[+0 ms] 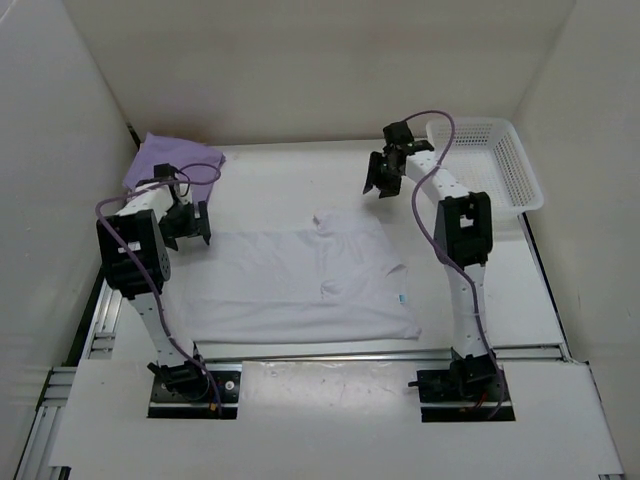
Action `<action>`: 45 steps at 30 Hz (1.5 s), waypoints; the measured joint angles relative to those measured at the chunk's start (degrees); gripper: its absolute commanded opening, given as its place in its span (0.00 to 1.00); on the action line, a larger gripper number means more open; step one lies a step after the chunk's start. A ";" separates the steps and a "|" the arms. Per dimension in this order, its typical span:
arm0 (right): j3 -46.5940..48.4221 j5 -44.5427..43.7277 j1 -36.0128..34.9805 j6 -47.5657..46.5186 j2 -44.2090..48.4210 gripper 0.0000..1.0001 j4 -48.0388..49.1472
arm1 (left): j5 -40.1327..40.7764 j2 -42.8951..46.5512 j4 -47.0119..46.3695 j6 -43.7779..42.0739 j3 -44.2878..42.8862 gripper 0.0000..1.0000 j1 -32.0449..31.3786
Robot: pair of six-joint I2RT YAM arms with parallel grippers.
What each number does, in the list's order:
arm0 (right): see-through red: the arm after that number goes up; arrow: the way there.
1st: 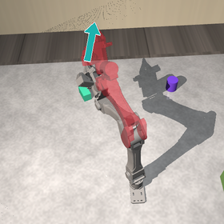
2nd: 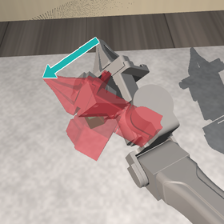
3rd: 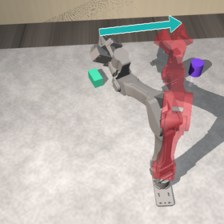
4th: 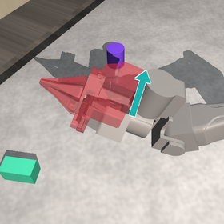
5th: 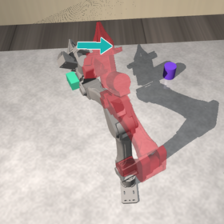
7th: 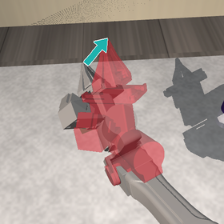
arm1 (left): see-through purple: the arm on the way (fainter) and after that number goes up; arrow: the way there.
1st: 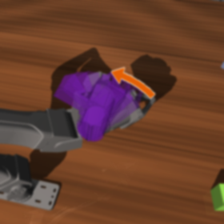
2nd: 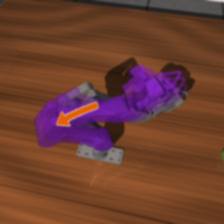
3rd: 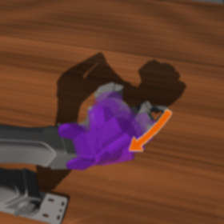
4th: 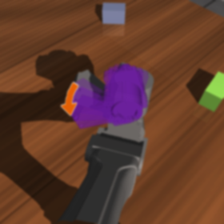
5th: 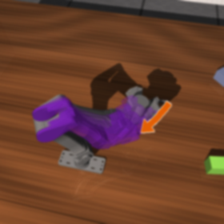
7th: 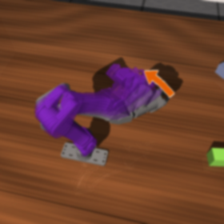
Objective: Fold and stack the t-shirts
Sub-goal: Grap the side of the flattened tshirt furthest away from the robot with both arms, then fold the other side of the tshirt into a rectangle
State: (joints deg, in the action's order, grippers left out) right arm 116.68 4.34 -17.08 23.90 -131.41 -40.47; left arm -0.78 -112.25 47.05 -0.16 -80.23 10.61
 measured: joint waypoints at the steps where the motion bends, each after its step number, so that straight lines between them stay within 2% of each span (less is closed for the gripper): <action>1: 2.32 0.46 0.15 -0.02 -3.23 0.57 0.02 | -0.35 -1.57 0.09 0.00 -1.62 1.00 -0.42; 4: 4.26 1.73 0.09 -0.02 -8.20 0.57 0.28 | -1.38 -5.03 -0.66 0.02 -6.05 1.00 -1.11; 10: 1.75 3.21 -1.88 -0.33 -6.99 0.55 1.88 | -1.51 -6.97 -1.62 -0.02 -7.58 0.97 -2.14; 13: -2.32 4.55 -3.32 -0.59 -4.90 0.47 3.13 | -1.22 -6.97 -1.68 -0.02 -7.54 0.87 -2.19; 14: -4.28 4.98 -3.69 -0.63 -3.89 0.42 3.52 | -1.16 -7.02 -1.73 -0.02 -7.54 0.83 -2.19; 15: -6.56 5.25 -4.00 -0.66 -2.69 0.32 4.09 | -1.20 -7.02 -1.79 -0.04 -7.54 0.71 -2.19; 18: -10.62 6.14 -4.79 -0.74 -0.59 0.16 4.02 | -1.79 -7.04 -2.05 0.13 -7.48 0.54 -2.12; 19: -11.21 6.40 -4.83 -0.59 -0.35 0.09 3.98 | -2.08 -7.04 -2.23 0.02 -7.34 0.43 -2.12; 22: -11.65 7.06 -4.39 -0.28 -0.22 0.00 3.98 | -3.19 -6.78 -2.60 0.04 -6.75 0.24 -2.12; 23: -11.76 7.23 -4.22 -0.13 -0.17 0.00 4.00 | -3.69 -6.49 -2.73 -0.04 -6.34 0.10 -2.10; 27: -14.14 7.63 -3.76 0.11 1.81 0.00 4.11 | -6.10 -5.33 -3.06 0.09 -4.63 0.10 -2.14; 31: -21.11 7.39 -3.63 0.20 9.22 0.00 4.92 | -7.41 -1.33 -3.21 0.17 0.70 0.10 -2.16; 40: -48.94 4.39 -6.54 4.15 41.38 0.00 11.58 | -5.25 20.17 -4.74 0.15 15.65 0.12 -2.19; 45: -62.36 2.49 -9.29 8.13 46.40 0.00 12.85 | -3.43 23.96 -5.60 0.15 21.11 0.10 -2.19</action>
State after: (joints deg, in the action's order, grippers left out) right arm 54.33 6.83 -26.37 32.03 -85.01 -27.62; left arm -4.21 -88.29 41.45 -0.01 -59.11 8.43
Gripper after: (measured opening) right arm 0.008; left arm 0.124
